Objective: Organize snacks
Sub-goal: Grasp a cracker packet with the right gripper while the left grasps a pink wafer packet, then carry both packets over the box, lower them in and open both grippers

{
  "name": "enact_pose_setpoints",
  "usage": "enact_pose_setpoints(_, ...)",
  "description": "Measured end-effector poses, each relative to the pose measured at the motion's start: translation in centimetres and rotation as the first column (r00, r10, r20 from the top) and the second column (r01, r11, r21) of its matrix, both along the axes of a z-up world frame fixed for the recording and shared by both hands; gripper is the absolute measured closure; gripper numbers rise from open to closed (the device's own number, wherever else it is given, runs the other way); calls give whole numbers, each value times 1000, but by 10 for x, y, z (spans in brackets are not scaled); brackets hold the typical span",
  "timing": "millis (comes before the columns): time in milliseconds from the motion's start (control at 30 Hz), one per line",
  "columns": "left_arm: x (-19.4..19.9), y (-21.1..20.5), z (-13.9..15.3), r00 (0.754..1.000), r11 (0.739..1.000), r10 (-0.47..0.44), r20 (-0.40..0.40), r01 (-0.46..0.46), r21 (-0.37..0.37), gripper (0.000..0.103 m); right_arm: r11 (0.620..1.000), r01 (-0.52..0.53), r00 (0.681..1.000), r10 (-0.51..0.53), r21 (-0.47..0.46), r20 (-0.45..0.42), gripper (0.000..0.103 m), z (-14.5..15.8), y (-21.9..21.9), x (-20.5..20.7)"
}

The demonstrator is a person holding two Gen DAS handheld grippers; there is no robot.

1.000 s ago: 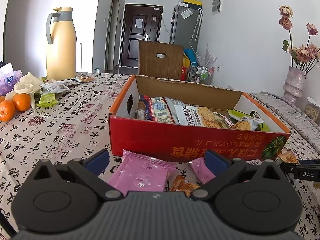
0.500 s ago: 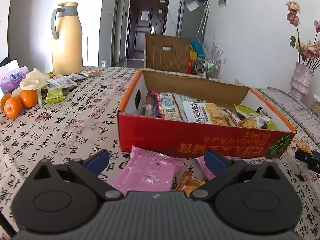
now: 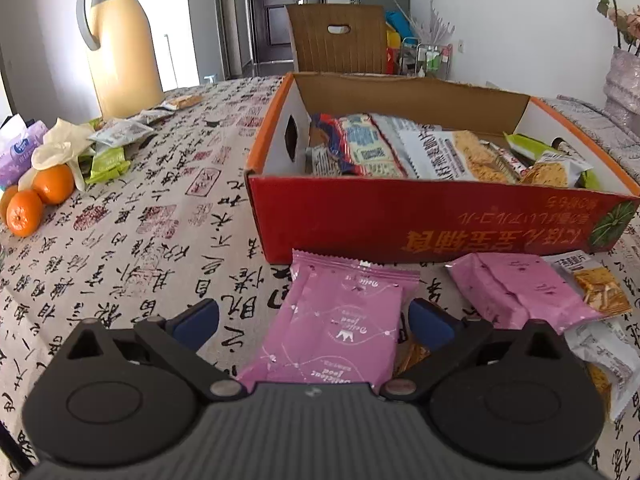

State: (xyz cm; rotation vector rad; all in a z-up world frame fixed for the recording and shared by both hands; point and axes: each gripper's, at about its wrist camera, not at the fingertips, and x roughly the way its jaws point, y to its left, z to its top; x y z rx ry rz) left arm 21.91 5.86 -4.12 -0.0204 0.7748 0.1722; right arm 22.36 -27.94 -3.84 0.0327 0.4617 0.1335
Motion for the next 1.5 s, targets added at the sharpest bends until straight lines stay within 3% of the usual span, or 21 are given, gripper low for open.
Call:
enact_pose_setpoints(167, 3, 1, -5, 1000, 1000, 4, -18, -4, -15, 7, 1000, -6, 1000, 6, 4, 8, 64, 0, 0, -2)
enact_pose_setpoints(433, -5, -10, -2, 998, 998, -53, 19, 54, -30, 40, 1000, -9, 1000, 9, 5, 10, 64, 0, 0, -3)
enact_pose_setpoints(1033, -22, -13, 13, 994, 998, -53, 93, 57, -38, 41, 1000, -8, 1000, 8, 3, 20, 64, 1, 0, -5)
enact_pose_setpoints(1500, -36, -27, 65, 960, 992, -100, 260, 116, -48, 41, 999, -33, 996, 33, -3, 88, 64, 25, 5, -20)
